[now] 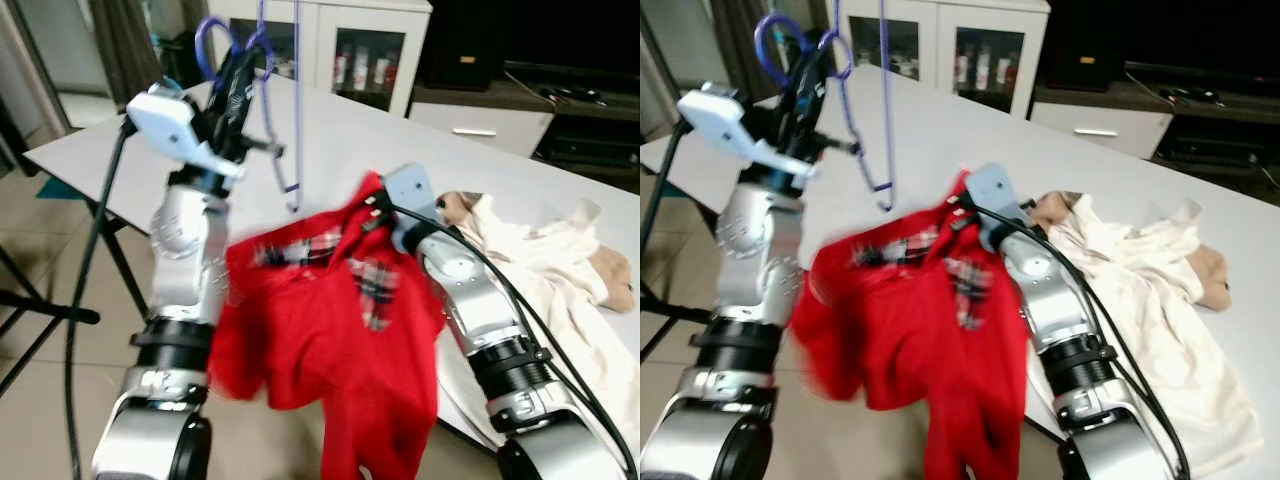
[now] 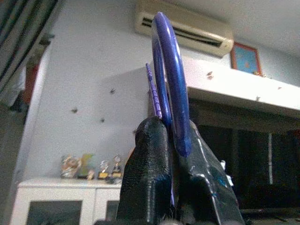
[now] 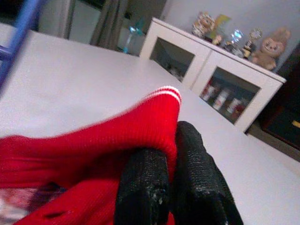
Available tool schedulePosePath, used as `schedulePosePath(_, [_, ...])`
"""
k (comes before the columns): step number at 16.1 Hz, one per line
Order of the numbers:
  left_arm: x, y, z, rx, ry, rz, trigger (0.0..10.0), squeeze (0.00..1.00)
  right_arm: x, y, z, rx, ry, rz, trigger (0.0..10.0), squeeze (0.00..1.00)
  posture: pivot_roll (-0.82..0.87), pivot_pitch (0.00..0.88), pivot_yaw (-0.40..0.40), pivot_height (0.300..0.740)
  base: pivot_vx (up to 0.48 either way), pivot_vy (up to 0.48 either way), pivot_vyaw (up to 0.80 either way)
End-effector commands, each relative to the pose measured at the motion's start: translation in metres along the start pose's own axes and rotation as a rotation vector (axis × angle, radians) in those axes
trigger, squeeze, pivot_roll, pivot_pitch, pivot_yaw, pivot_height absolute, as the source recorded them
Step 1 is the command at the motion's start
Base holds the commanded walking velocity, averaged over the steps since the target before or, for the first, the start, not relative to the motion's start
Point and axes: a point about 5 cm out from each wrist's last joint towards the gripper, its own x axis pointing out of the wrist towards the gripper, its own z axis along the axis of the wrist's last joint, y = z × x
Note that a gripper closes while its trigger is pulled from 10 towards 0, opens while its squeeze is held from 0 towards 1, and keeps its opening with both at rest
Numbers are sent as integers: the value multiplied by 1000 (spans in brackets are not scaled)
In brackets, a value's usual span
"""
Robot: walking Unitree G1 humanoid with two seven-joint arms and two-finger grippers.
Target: Hang hanger
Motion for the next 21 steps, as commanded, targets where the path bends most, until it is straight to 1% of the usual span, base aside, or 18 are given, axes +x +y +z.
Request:
schedulePosePath(1, [6, -6, 1, -17, -15, -31, 10000, 0, -3, -9, 1, 8, 2, -35, 0, 0, 42, 40, -29, 740, 0, 0, 0])
schedulePosePath(3, [8, -14, 0, -24, -14, -74, 10000, 0, -6, -17, 8, 18, -12, -87, 0, 0, 35, 38, -21, 740, 0, 0, 0])
schedulePosePath(4, [12, -11, 6, -26, -44, -49, 10000, 0, -6, -40, 9, 41, -9, -217, 0, 0, 33, 36, -19, 740, 0, 0, 0])
schedulePosePath(5, [14, -7, 9, -23, -58, -31, 10000, 0, -6, -52, 12, 46, -15, -276, 0, 0, 33, 36, -18, 740, 0, 0, 0])
schedulePosePath(6, [17, 1, 16, -10, -83, 5, 10000, 0, -8, -80, 20, 45, -38, -409, 0, 0, 32, 35, -19, 740, 0, 0, 0])
schedulePosePath(7, [17, 4, 18, -8, -89, 12, 10000, 0, -9, -90, 23, 43, -45, -454, 0, 0, 32, 34, -20, 740, 0, 0, 0])
schedulePosePath(8, [16, 11, 22, 22, -101, 28, 10000, 0, -16, -119, 29, 45, -61, -588, 0, 0, 35, 33, -24, 740, 0, 0, 0])
schedulePosePath(9, [15, 16, 24, 47, -103, 39, 10000, 0, -23, -141, 31, 44, -64, -691, 0, 0, 38, 32, -27, 740, 0, 0, 0])
schedulePosePath(10, [11, 22, 26, 69, -101, 53, 10000, 0, -36, -169, 31, 46, -62, -838, 0, 0, 43, 31, -31, 740, 0, 0, 0])
schedulePosePath(11, [10, 24, 27, 75, -98, 57, 10000, 0, -42, -179, 31, 49, -64, -897, 0, 0, 45, 31, -32, 740, 0, 0, 0])
schedulePosePath(13, [5, 26, 24, 91, -80, 52, 10000, 0, -70, -213, 36, 39, -126, -1158, 0, 0, 53, 30, -36, 740, 0, 0, 0])
schedulePosePath(15, [3, 19, 21, 102, -64, 23, 10000, 0, -99, -241, 33, 64, -151, -1384, 0, 0, 64, 30, -37, 740, 0, 0, 0])
schedulePosePath(16, [3, 18, 20, 104, -62, 17, 10000, 0, -102, -244, 32, 67, -150, -1405, 0, 0, 64, 30, -37, 740, 0, 0, 0])
schedulePosePath(17, [3, 17, 20, 105, -60, 10, 10000, 0, -110, -252, 33, 48, -156, -1447, 0, 0, 65, 28, -35, 740, 0, 0, 0])
schedulePosePath(18, [4, 13, 18, 90, -50, -11, 10000, 0, -117, -262, 31, 73, -108, -1462, 0, 0, 64, 27, -28, 740, 0, 0, 0])
schedulePosePath(19, [4, 10, 16, 82, -41, -33, 10000, 0, -117, -266, 28, 105, -67, -1441, 0, 0, 64, 27, -27, 740, 0, 0, 0])
schedulePosePath(20, [1, -4, 10, 60, -6, -137, 10000, 0, -105, -264, 27, 109, -14, -1321, 0, 0, 68, 27, -30, 740, 0, 0, 0])
schedulePosePath(21, [0, -7, 8, 48, 4, -160, 10000, 0, -97, -260, 26, 100, 3, -1264, 0, 0, 66, 27, -27, 740, 0, 0, 0])
